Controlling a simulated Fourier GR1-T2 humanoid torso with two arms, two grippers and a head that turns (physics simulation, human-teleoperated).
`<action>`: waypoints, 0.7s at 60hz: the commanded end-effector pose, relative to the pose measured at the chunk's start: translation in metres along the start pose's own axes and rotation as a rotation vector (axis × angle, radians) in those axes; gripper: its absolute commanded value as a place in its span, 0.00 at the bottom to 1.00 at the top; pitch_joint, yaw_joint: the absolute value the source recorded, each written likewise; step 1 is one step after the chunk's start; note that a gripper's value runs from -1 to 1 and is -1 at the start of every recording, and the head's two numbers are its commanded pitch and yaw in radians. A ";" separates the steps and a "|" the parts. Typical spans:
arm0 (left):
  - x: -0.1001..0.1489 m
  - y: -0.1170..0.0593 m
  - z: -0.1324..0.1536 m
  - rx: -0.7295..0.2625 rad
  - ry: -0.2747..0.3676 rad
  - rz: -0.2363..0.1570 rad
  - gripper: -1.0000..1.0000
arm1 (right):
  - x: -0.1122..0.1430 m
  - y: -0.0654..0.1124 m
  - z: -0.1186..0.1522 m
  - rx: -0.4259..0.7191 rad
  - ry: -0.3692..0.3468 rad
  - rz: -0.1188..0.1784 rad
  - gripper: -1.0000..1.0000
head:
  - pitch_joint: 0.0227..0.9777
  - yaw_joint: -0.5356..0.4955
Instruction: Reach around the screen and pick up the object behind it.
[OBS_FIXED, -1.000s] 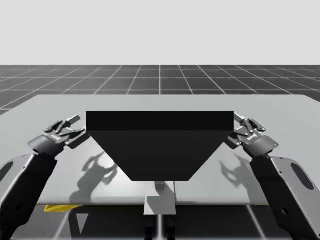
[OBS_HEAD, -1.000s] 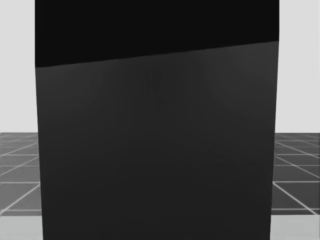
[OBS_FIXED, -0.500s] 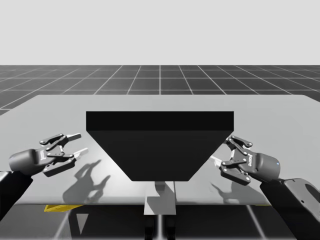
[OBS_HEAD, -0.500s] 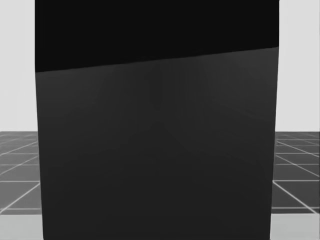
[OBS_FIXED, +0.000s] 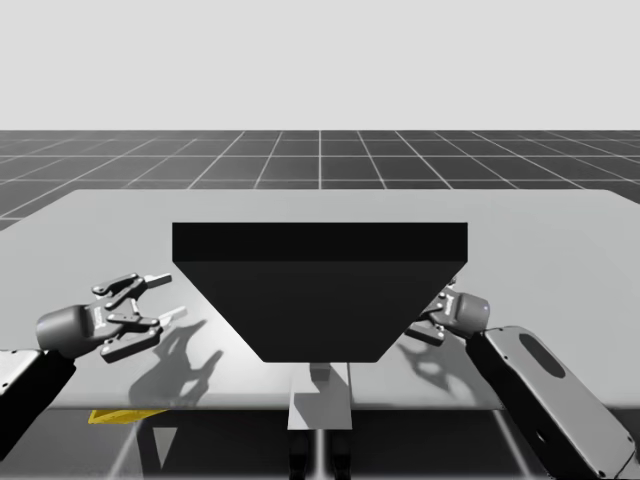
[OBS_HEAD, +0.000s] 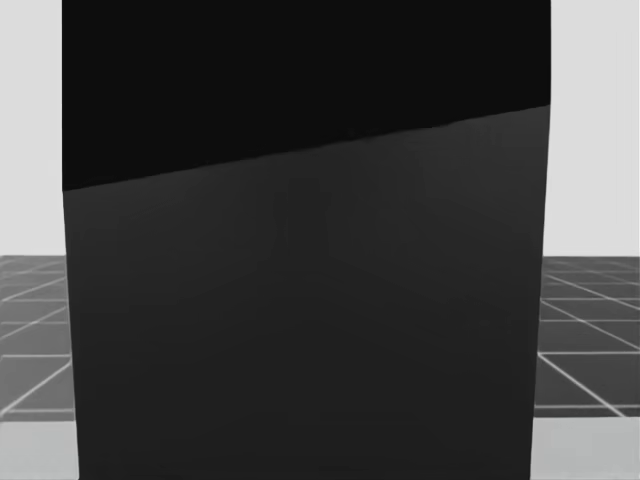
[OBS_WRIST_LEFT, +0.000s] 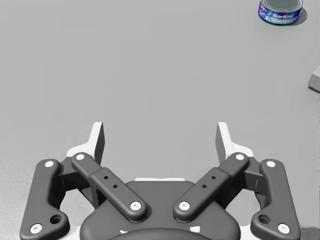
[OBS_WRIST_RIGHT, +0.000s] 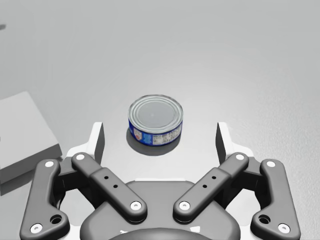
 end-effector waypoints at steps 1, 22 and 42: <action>0.001 -0.013 0.001 -0.159 -0.005 -0.055 0.00 | -0.013 -0.002 -0.028 0.027 0.007 -0.011 0.00 | 0.10 0.50; 0.001 -0.022 -0.004 -0.172 -0.004 -0.094 0.00 | -0.038 -0.012 -0.064 0.049 0.067 -0.019 0.00 | 0.12 0.50; -0.001 -0.026 -0.004 -0.174 0.000 -0.126 0.00 | -0.043 -0.014 -0.096 0.080 0.107 0.031 0.00 | 0.12 0.50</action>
